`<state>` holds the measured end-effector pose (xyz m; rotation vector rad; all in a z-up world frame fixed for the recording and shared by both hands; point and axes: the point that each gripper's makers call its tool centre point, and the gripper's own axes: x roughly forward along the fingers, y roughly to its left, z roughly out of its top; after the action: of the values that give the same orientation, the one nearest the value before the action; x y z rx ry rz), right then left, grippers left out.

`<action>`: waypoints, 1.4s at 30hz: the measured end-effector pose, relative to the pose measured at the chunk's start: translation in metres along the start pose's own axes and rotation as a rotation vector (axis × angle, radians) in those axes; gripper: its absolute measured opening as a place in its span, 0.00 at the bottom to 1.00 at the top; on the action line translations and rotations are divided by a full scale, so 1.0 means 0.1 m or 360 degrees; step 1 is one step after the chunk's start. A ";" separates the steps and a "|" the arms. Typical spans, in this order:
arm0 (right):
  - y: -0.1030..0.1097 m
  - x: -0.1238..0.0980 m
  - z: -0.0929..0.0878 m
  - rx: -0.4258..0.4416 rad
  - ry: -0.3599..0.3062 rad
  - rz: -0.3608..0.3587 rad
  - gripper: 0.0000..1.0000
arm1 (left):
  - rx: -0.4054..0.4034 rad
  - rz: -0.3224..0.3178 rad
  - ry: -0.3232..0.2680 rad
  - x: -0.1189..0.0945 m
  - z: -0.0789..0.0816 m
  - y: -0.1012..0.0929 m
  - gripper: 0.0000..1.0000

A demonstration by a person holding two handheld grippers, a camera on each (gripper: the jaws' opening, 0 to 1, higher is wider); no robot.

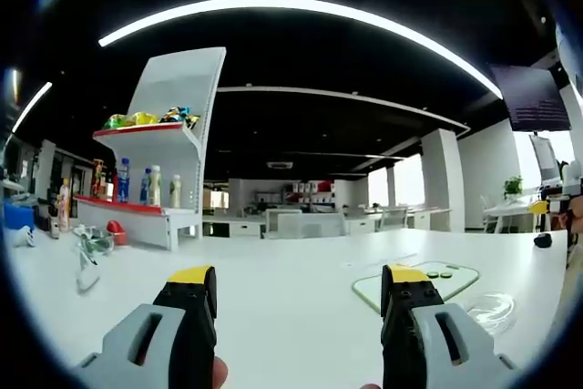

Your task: Open the petri dish lid, add cucumber slices into the petri dish, and close the lid

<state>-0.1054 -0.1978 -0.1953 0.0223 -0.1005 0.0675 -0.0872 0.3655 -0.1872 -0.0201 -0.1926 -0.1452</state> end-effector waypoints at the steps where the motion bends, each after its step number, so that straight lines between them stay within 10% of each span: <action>1: 0.00 0.00 0.00 -0.0002 0.0001 0.0002 0.70 | 0.0000 0.0001 0.0001 0.00 0.00 0.00 0.74; 42: -0.27 -0.05 0.02 -0.0053 0.0000 -0.0067 0.70 | -0.0027 -0.0110 0.0022 0.09 -0.05 -0.18 0.74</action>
<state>-0.1087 -0.2252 -0.1945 -0.0087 -0.1011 0.0240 -0.0800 0.3460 -0.1905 -0.0296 -0.1781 -0.2157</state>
